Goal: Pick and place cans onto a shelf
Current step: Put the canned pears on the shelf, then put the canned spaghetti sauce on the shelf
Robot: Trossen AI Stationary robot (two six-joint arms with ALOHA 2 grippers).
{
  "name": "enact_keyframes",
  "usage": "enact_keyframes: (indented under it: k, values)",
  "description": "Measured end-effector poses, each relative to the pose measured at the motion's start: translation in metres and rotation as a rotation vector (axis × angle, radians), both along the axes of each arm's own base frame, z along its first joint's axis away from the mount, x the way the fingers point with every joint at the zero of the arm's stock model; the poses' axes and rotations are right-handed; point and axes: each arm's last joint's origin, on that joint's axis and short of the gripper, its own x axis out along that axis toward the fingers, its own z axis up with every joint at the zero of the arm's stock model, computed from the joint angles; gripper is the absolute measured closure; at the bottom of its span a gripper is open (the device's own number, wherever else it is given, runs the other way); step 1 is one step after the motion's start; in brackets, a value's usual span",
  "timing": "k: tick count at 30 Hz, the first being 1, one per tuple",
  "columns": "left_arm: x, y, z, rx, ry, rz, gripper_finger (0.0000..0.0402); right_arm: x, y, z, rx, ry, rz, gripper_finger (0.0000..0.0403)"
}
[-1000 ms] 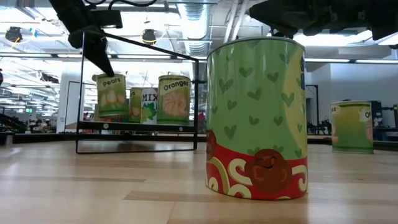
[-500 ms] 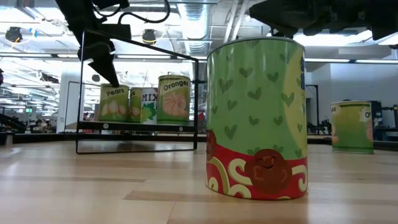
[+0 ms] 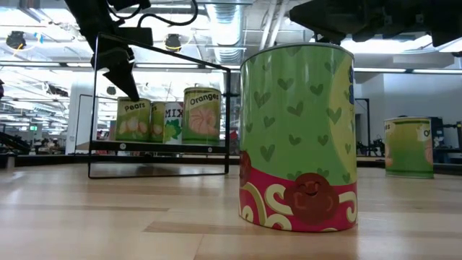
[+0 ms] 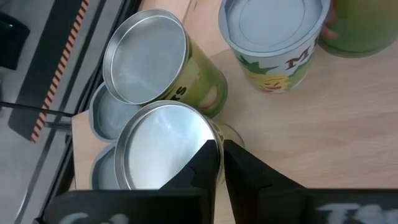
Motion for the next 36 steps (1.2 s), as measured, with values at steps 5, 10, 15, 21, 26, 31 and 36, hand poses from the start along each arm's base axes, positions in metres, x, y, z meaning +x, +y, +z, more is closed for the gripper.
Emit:
enact_keyframes:
  k: [5, 10, 15, 21, 26, 31, 36]
  values:
    - [0.0, 0.0, 0.0, 0.006, 0.002, 0.003, 0.0368, 0.0, 0.0, 0.0, 0.0, 0.0, 0.0, 0.0392]
    - [0.001, 0.0, 0.005, 0.016, -0.008, 0.003, 0.0356, 0.0, 0.0, 0.0, 0.0, 0.0, 0.0, 0.0392]
    - [0.003, 0.001, 0.013, 0.025, -0.022, -0.011, 0.0351, 0.0, 0.0, 0.0, 0.0, 0.0, 0.0, 0.0392]
    - [0.001, -0.001, 0.027, 0.044, -0.047, -0.026, 0.0352, 0.0, 0.0, 0.0, -0.001, 0.003, 0.0, 0.0392]
    - [-0.011, -0.01, 0.042, 0.103, -0.131, -0.041, 0.0365, 0.0, 0.0, -0.001, -0.002, 0.006, 0.001, 0.0392]
    - [-0.028, -0.03, 0.05, 0.106, -0.297, -0.098, 0.0391, 0.0, 0.001, 0.0, -0.006, 0.015, 0.005, 0.0392]
    - [-0.035, -0.054, 0.042, 0.088, -0.534, -0.242, 0.0399, 0.008, 0.02, 0.018, -0.028, 0.06, 0.032, 0.0392]
